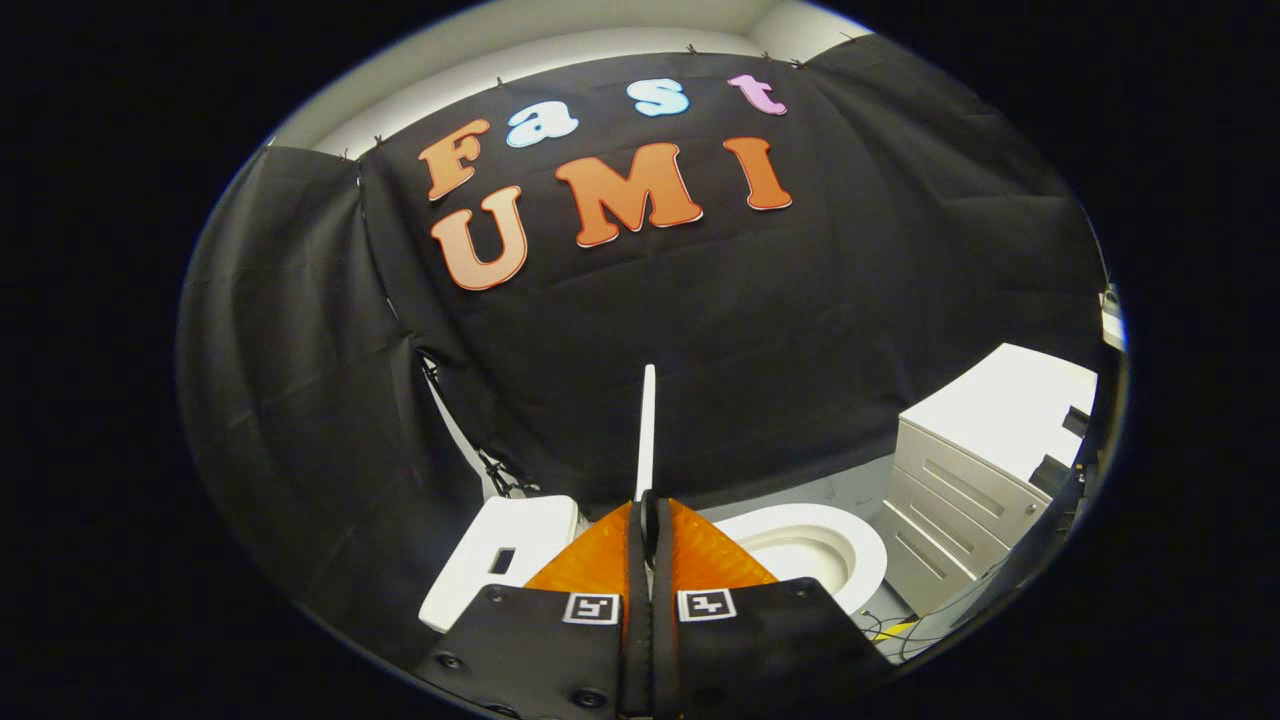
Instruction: Open the toilet lid.
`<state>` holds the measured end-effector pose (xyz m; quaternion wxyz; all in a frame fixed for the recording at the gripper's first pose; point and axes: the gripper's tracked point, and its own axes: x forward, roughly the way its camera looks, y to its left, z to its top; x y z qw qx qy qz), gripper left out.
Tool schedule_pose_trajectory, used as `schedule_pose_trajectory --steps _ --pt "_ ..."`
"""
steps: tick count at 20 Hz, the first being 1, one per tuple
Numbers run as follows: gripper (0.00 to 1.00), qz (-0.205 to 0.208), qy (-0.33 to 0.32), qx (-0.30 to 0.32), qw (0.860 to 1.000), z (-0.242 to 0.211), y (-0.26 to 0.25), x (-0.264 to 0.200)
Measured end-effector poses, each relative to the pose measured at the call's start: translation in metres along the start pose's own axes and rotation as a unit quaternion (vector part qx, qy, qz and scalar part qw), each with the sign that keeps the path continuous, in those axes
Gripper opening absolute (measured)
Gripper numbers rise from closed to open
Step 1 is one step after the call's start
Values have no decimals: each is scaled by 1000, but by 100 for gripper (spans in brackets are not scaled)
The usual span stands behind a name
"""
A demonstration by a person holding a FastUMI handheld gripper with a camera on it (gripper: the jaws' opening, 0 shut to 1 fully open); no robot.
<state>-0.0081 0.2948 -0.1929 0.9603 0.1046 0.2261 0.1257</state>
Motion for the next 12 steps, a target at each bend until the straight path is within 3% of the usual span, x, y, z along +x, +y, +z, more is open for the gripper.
schedule_pose_trajectory --steps 12 --pt "8 22 0 -36 999 -6 65 -2"
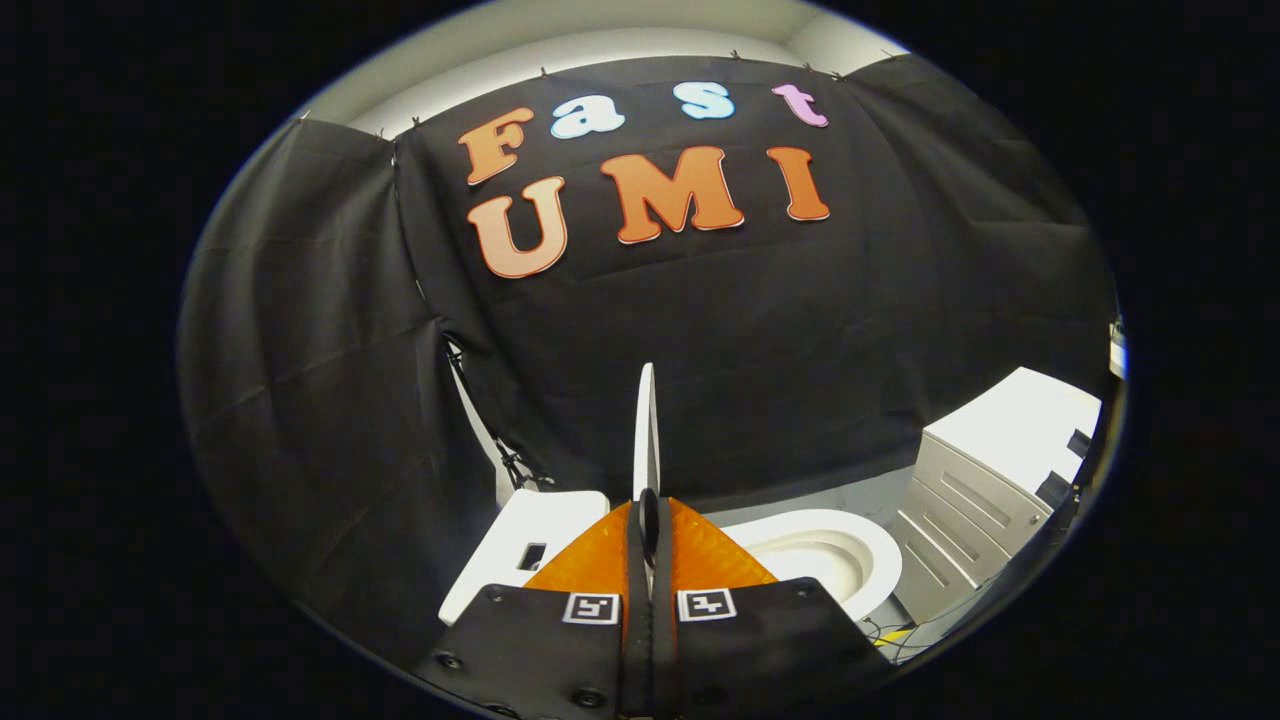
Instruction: Open the toilet lid.
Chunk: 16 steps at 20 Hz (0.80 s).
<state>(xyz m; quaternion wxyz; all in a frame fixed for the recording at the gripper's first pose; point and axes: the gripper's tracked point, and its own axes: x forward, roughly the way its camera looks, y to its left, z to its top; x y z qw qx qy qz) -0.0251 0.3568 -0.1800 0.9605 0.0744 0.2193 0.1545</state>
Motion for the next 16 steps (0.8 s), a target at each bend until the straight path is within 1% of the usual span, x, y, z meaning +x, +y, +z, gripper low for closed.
schedule_pose_trajectory --steps 3,8,16 --pt "8 2 0 -14 1000 -2 15 -2" --pt "8 17 1 -27 999 -4 42 -1" --pt "8 35 5 -43 998 -9 72 -2"
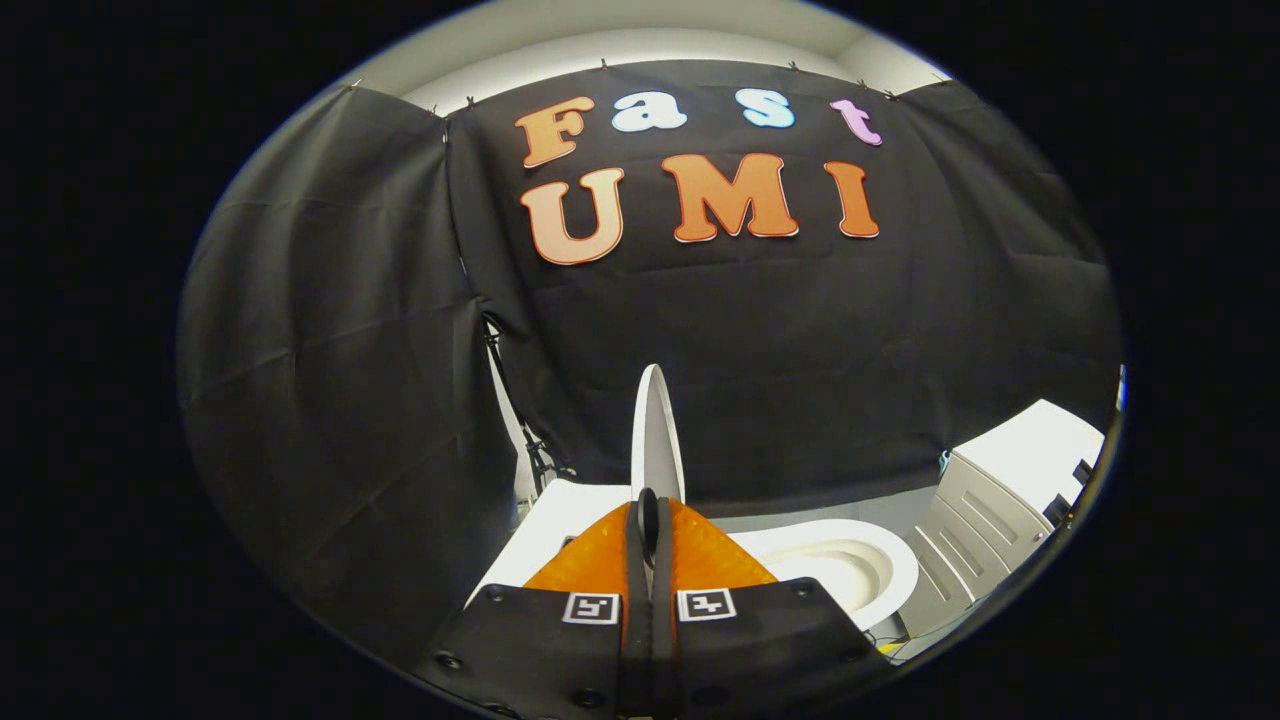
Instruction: Open the toilet lid.
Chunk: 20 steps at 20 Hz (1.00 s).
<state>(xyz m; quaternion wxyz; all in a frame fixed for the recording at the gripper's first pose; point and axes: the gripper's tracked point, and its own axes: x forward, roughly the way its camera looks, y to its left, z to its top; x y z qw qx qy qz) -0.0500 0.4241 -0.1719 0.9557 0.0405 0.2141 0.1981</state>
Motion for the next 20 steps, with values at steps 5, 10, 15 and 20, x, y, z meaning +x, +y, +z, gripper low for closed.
schedule_pose_trajectory --steps 5,10,15,20 --pt "8 11 2 -4 1000 -2 18 1" --pt "8 17 1 -13 1000 -6 33 2" --pt "8 26 5 -18 999 -13 54 3" --pt "8 34 7 -42 999 -19 75 4"
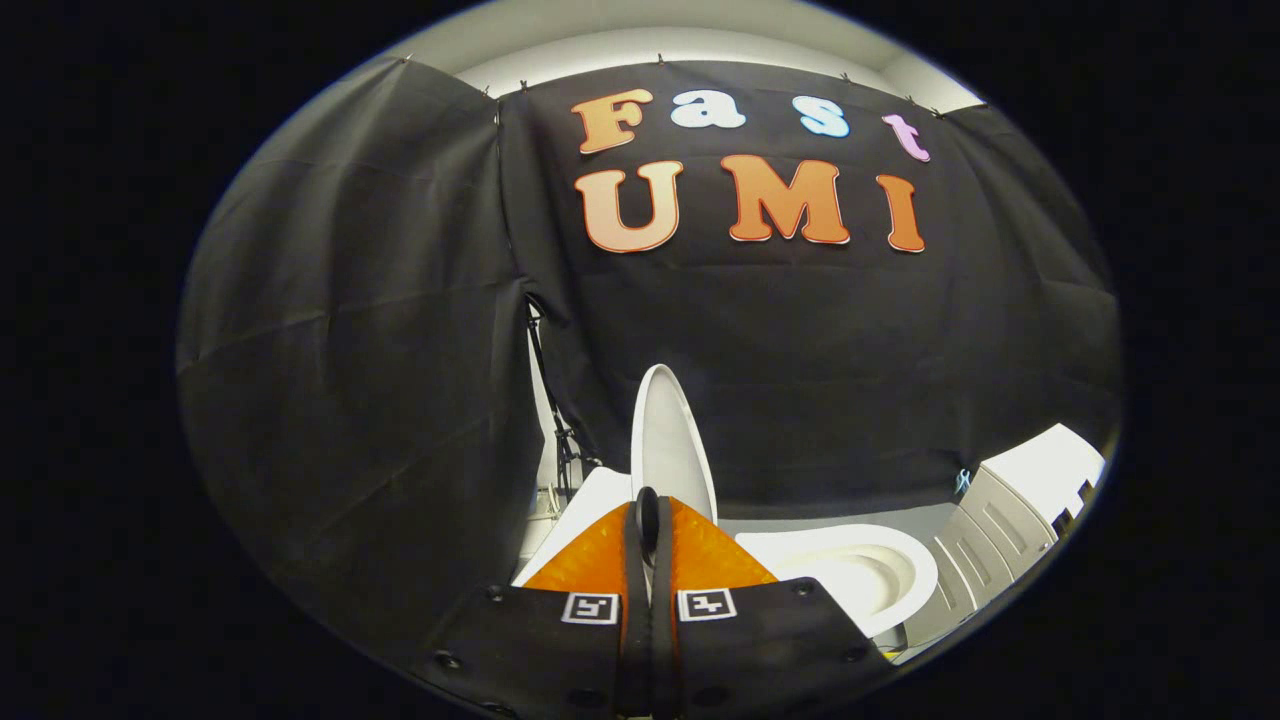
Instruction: Open the toilet lid.
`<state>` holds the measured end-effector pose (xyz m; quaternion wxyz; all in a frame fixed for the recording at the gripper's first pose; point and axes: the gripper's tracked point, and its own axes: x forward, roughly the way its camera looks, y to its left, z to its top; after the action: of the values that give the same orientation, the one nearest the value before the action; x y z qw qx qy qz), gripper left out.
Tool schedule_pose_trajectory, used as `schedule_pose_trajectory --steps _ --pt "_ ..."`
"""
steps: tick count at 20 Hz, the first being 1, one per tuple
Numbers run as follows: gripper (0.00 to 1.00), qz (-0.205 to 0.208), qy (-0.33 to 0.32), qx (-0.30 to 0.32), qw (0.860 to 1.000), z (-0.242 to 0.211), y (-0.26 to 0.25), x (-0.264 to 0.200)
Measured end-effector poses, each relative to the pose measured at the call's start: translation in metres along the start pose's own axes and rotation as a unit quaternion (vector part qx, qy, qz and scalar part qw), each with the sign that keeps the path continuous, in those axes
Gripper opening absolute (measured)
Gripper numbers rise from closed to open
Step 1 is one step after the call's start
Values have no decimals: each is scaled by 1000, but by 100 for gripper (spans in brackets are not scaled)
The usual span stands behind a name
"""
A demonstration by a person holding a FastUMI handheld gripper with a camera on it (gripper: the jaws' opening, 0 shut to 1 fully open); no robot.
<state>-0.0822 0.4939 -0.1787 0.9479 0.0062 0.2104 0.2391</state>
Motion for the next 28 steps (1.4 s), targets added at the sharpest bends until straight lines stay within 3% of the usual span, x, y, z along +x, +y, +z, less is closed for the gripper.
schedule_pose_trajectory --steps 5,6,11,16,25,28 --pt "12 -3 -7 -15 1000 4 -2 -1" --pt "23 -4 -12 -12 1000 8 -5 -3" --pt "41 11 -45 -14 999 39 -11 -23" --pt "61 -5 -77 -21 997 69 -43 -45" --pt "96 -52 -109 -30 992 116 -147 -76" --pt "97 -77 -121 -35 989 125 -181 -88"
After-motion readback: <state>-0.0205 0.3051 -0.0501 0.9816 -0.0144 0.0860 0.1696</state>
